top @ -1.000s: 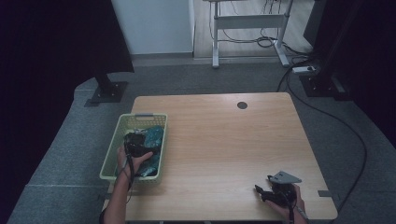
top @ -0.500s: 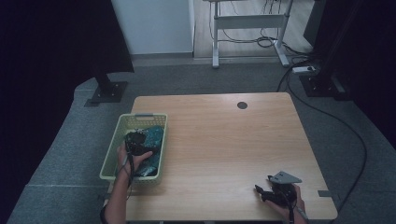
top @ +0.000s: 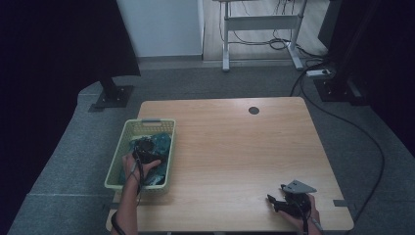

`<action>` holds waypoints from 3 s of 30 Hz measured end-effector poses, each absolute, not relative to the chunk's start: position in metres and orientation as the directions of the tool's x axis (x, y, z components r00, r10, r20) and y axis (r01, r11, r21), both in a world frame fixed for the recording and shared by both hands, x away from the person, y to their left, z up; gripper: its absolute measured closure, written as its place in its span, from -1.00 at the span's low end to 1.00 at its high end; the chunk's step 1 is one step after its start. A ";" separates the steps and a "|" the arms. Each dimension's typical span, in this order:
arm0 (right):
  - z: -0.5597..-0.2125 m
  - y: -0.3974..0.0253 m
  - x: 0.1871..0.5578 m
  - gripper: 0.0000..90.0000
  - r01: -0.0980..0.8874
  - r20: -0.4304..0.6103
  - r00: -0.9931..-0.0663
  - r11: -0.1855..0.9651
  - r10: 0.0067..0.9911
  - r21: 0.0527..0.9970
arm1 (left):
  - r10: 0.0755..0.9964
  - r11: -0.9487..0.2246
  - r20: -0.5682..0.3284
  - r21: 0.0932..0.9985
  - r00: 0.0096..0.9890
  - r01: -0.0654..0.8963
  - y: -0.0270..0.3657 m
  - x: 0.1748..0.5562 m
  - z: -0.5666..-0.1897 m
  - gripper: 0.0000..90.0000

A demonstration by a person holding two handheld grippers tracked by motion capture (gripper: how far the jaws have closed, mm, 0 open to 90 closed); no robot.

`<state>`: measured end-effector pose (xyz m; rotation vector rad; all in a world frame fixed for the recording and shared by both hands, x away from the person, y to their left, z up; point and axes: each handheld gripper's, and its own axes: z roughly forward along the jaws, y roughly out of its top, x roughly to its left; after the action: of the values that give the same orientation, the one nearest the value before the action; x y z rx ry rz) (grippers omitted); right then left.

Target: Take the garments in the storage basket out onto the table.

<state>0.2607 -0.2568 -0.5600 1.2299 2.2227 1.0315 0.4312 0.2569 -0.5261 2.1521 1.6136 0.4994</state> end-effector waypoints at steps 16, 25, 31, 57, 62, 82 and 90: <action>-0.560 -0.257 0.260 -0.31 0.552 0.008 -0.536 0.344 0.844 0.760 | 0.955 -0.265 0.027 0.525 0.296 0.809 0.259 0.431 -0.520 0.50; -0.560 -0.257 0.260 -0.31 0.552 0.008 -0.536 0.343 0.844 0.760 | 0.965 -0.216 -0.012 0.520 0.260 0.826 0.266 0.432 -0.519 0.82; -0.560 -0.257 0.260 -0.31 0.552 0.008 -0.536 0.343 0.844 0.760 | 0.961 -0.221 -0.029 0.520 0.276 0.825 0.268 0.428 -0.513 0.85; -0.560 -0.257 0.260 -0.31 0.553 0.008 -0.536 0.343 0.844 0.759 | 0.951 -0.193 -0.040 0.697 0.306 0.691 0.274 0.399 -0.458 0.86; -0.560 -0.257 0.260 -0.31 0.553 0.008 -0.536 0.343 0.844 0.759 | 0.947 -0.197 -0.040 0.711 0.319 0.675 0.272 0.395 -0.451 0.86; -0.560 -0.257 0.260 -0.31 0.553 0.008 -0.536 0.344 0.844 0.759 | 0.940 -0.206 -0.023 0.757 0.339 0.621 0.273 0.380 -0.424 0.87; -0.560 -0.257 0.260 -0.31 0.553 0.008 -0.536 0.344 0.844 0.759 | 0.939 -0.203 -0.020 0.773 0.344 0.601 0.274 0.376 -0.415 0.87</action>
<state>0.2597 -0.2571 -0.5599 1.2284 2.2254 1.0294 0.3764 0.2735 -0.4155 1.9070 1.3462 0.6136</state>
